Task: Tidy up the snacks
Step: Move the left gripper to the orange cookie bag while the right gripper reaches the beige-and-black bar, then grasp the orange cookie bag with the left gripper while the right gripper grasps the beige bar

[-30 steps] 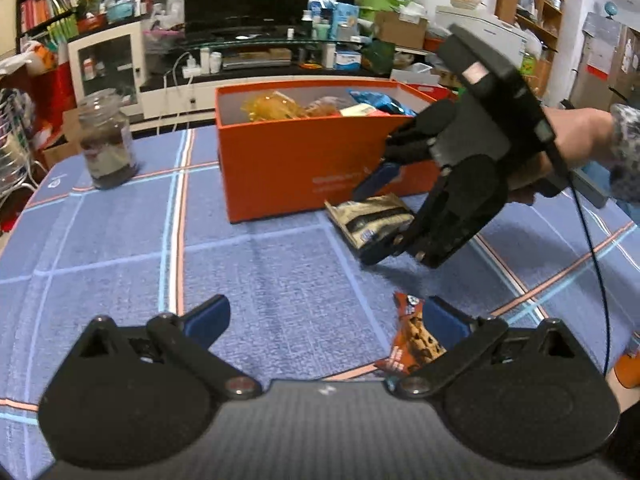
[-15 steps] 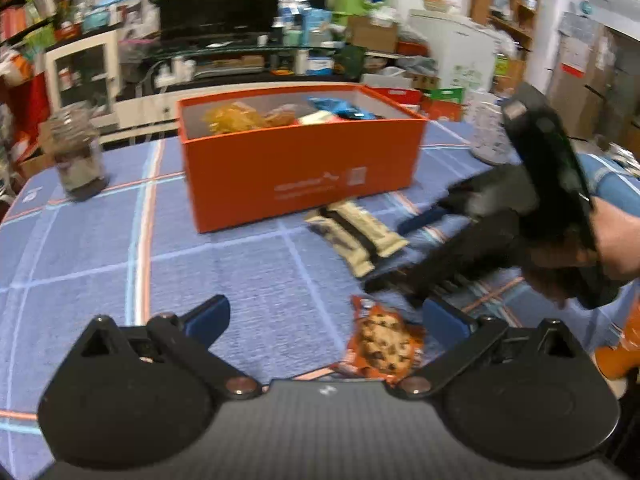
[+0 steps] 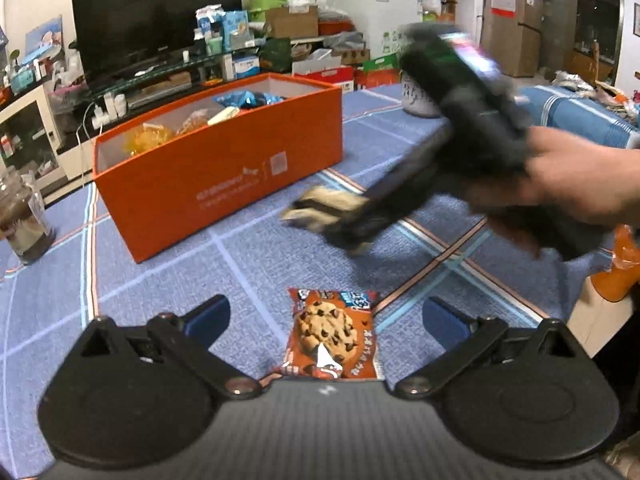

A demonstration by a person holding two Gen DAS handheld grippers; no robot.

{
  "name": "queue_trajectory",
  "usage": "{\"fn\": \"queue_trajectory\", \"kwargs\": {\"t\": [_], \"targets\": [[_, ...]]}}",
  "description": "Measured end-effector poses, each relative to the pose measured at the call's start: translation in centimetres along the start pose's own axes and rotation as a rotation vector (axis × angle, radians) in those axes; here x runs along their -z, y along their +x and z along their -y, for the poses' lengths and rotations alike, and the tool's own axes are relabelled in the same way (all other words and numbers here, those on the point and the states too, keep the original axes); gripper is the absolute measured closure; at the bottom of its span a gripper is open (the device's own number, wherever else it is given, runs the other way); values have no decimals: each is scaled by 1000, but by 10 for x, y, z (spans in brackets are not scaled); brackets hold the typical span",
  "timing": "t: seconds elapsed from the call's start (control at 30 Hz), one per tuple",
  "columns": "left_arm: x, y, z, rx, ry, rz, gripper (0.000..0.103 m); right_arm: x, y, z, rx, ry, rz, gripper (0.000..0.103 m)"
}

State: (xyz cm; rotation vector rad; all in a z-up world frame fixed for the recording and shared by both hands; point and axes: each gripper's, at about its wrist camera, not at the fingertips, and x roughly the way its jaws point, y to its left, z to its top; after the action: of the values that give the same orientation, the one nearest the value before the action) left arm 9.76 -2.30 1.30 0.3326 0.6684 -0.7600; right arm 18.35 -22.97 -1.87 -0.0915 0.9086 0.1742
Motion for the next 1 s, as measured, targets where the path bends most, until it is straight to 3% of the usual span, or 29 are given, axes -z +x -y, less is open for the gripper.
{"fn": "queue_trajectory", "kwargs": {"t": [0.23,0.27,0.37,0.57,0.73,0.83,0.87,0.93,1.0], "targets": [[-3,28,8,-7,-28,-63,1,45,-34,24,53,105,-45,56],[-3,32,10,-16,-33,-72,1,49,-37,25,56,113,-43,53],[-1,39,10,-38,-49,-88,1,57,-37,25,59,112,-35,29],[5,44,0,-93,-86,-106,5,53,-33,25,34,84,-25,27],[1,51,-4,-71,-164,-140,25,46,-29,25,45,97,-39,31],[-2,52,3,-74,-150,-143,33,47,-30,25,50,97,-44,34],[-3,51,5,-73,-149,-143,36,46,-31,24,49,95,-45,40],[-4,50,8,-87,-160,-147,50,45,-33,22,48,94,-42,63],[-6,48,8,-119,-177,-151,52,43,-34,21,34,108,-45,68]]}}
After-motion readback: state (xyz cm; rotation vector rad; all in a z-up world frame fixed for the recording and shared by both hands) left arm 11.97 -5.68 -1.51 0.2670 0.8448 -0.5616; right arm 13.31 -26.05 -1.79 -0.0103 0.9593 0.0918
